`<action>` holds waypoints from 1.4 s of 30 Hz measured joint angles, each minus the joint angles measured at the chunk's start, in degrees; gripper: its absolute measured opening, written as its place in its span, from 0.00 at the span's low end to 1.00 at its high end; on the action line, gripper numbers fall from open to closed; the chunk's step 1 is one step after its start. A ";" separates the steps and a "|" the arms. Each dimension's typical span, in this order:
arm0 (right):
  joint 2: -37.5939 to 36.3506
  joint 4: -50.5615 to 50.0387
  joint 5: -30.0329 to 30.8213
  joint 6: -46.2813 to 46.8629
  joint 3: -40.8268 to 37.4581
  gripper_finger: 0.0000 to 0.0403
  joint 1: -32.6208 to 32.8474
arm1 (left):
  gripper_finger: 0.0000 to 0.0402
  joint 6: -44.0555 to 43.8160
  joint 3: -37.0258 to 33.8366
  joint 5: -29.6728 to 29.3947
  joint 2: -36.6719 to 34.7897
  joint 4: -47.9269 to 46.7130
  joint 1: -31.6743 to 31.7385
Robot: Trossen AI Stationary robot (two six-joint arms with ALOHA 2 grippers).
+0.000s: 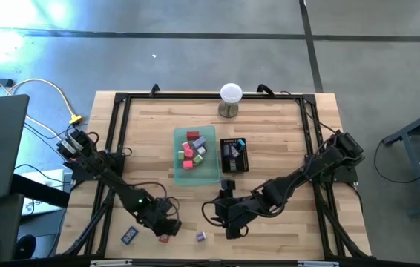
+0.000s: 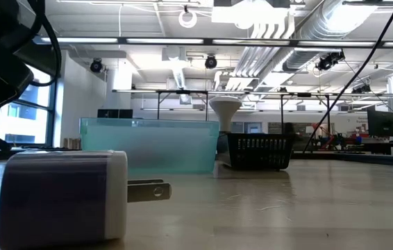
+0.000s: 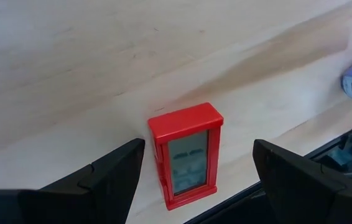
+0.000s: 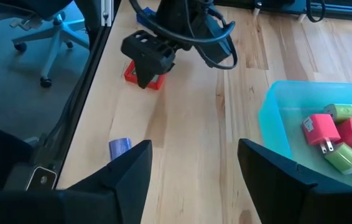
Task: Pick & Place Office items
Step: Put the red digital clock into the black bin
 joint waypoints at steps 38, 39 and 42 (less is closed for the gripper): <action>1.86 -2.49 -1.31 0.02 0.02 0.56 0.67 | 0.75 2.05 -0.17 1.70 -0.02 -2.20 1.62; 1.86 -2.45 -1.31 0.02 0.02 0.56 0.67 | 0.75 3.21 -0.17 1.70 -0.02 -2.12 1.67; 1.86 -2.50 -1.34 0.00 0.02 0.56 0.65 | 0.75 3.79 -0.20 1.80 -0.02 -1.92 1.68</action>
